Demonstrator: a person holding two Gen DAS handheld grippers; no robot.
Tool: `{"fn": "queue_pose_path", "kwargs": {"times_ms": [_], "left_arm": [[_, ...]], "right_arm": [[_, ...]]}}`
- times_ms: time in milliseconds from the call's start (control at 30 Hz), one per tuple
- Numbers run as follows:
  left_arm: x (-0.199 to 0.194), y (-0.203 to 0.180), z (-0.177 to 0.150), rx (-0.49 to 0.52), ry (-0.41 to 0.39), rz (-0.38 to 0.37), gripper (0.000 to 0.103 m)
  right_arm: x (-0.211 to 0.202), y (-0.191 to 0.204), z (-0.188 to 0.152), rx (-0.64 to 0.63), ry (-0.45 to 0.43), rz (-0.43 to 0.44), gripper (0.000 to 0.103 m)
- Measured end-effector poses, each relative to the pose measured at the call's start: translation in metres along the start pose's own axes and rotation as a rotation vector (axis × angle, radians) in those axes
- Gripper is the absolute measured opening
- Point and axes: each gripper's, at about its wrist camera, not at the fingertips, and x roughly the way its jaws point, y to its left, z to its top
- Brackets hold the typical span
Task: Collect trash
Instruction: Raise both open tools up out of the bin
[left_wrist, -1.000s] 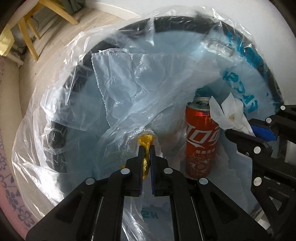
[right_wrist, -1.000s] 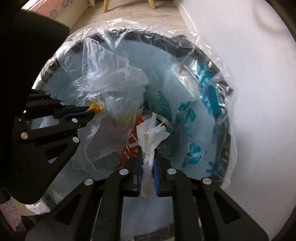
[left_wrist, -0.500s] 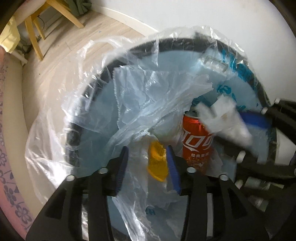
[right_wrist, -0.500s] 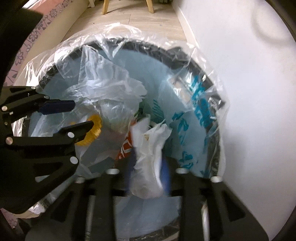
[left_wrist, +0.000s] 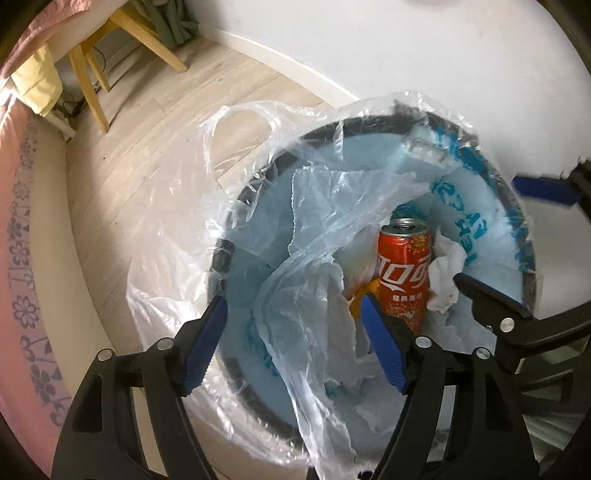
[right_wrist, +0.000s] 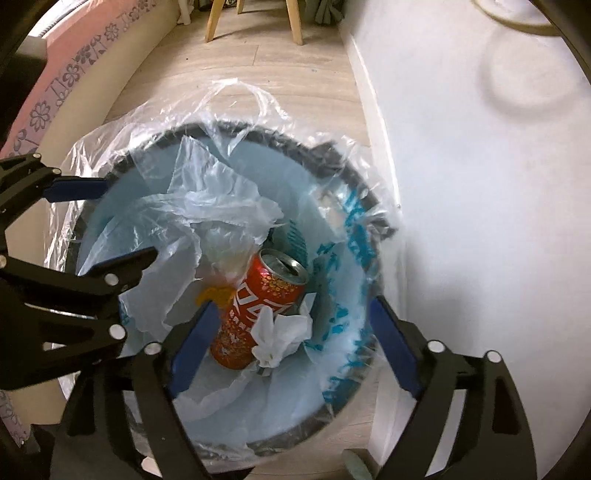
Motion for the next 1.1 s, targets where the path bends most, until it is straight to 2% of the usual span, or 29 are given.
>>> {"fn": "queue_pose_path", "kwargs": {"times_ms": [33,100,267,500,967,1100], "left_arm": [[-0.006,0.001,-0.001,0.0,-0.017,0.029,0.09],[-0.016,0.007,-0.001,-0.017,-0.042,0.043,0.097],[-0.047,0.019,0.001,-0.057,-0.071,0.015,0.097],[-0.094,0.023,0.007,-0.058,-0.086,0.011,0.097],[-0.267,0.019,0.016,-0.028,-0.216,0.013,0.097],[-0.31,0.017,0.019,-0.038,-0.266,0.009,0.097]], "right_arm": [[-0.005,-0.001,0.0,-0.003,-0.01,-0.013,0.095],[-0.016,-0.007,-0.001,0.004,-0.03,-0.02,0.096],[-0.038,-0.023,-0.006,0.028,-0.05,-0.032,0.096],[-0.085,-0.022,-0.009,0.07,-0.065,-0.048,0.096],[-0.241,-0.037,-0.009,0.155,-0.16,-0.065,0.096],[-0.274,-0.043,-0.01,0.18,-0.18,-0.08,0.096]]}}
